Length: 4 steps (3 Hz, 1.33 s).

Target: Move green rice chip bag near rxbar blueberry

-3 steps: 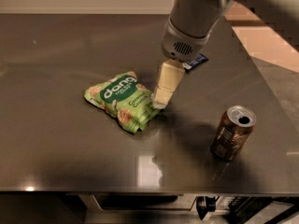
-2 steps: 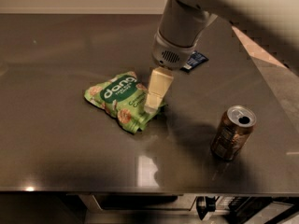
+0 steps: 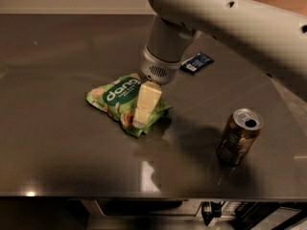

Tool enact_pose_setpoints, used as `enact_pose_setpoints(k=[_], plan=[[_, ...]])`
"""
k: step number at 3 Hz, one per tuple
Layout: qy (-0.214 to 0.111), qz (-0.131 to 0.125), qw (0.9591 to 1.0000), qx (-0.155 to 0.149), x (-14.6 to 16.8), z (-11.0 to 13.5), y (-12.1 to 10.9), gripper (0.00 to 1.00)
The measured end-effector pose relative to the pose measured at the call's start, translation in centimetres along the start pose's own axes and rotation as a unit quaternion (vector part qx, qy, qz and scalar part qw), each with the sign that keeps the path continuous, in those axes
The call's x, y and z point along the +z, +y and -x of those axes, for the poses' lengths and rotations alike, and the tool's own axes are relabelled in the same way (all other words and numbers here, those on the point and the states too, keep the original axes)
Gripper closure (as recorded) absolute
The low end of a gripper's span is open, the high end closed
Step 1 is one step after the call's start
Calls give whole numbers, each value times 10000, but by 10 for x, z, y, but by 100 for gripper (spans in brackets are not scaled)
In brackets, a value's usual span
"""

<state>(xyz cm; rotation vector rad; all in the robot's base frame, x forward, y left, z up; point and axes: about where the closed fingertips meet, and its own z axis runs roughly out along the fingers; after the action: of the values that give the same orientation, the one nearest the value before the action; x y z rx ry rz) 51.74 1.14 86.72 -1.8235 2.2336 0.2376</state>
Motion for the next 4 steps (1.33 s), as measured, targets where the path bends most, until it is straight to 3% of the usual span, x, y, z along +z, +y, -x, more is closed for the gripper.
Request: enact_pose_setpoints(k=[2,3,4], plan=[[42,102,9999,109,16,3,5,41],[6,-24,9999,112,3,0,4,64],[41,-396,9992,45,-32,-15,-8,88]])
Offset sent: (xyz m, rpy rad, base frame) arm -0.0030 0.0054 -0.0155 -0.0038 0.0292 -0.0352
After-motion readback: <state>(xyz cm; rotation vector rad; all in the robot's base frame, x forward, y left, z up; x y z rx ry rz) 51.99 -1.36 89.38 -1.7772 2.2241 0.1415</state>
